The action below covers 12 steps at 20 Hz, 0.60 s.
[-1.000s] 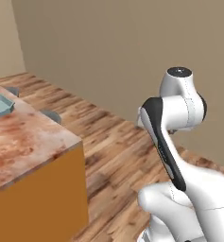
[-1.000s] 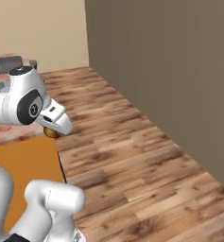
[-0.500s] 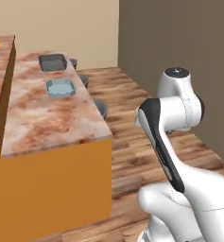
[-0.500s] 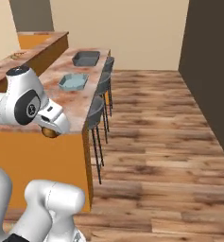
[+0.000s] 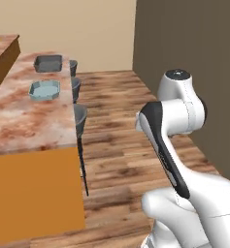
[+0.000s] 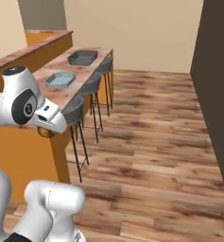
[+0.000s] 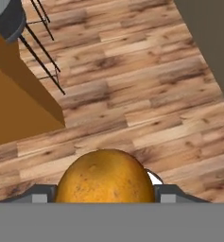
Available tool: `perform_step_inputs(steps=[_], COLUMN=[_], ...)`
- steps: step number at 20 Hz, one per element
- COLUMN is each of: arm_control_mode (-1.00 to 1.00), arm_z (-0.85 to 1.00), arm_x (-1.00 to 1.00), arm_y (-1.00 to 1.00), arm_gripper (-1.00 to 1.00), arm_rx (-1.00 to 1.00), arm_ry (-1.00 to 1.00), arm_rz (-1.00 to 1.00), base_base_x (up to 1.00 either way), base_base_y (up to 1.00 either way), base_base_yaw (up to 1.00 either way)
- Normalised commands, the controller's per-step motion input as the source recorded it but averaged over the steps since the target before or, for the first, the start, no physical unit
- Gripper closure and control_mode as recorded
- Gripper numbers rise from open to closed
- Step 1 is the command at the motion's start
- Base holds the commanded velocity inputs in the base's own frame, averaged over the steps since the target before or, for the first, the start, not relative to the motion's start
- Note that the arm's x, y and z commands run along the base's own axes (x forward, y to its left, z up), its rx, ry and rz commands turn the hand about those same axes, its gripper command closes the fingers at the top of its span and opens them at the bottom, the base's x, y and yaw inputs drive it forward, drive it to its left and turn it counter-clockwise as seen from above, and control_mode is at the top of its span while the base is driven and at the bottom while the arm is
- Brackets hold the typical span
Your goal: Place the cold items (mango and squash) from the fridge in one tupperware on the dining counter. Place the warm items (kebab skewer and hot dog) in the stove area in another tupperware.
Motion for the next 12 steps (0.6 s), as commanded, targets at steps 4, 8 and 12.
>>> perform_step_inputs(steps=[4, 8, 12], arm_control_mode=[1.00, 1.00, 1.00], arm_z=[0.00, 0.00, 0.00], arm_x=[0.00, 0.00, 0.00], arm_y=[0.00, 0.00, 0.00], arm_gripper=[1.00, 1.00, 1.00], arm_rx=[0.00, 0.00, 0.00], arm_ry=[0.00, 0.00, 0.00], arm_rz=[0.00, 0.00, 0.00], base_base_x=[0.95, 1.00, 0.97], base_base_y=[-0.86, -0.94, -0.94], base_base_yaw=[0.26, 0.43, 0.47])
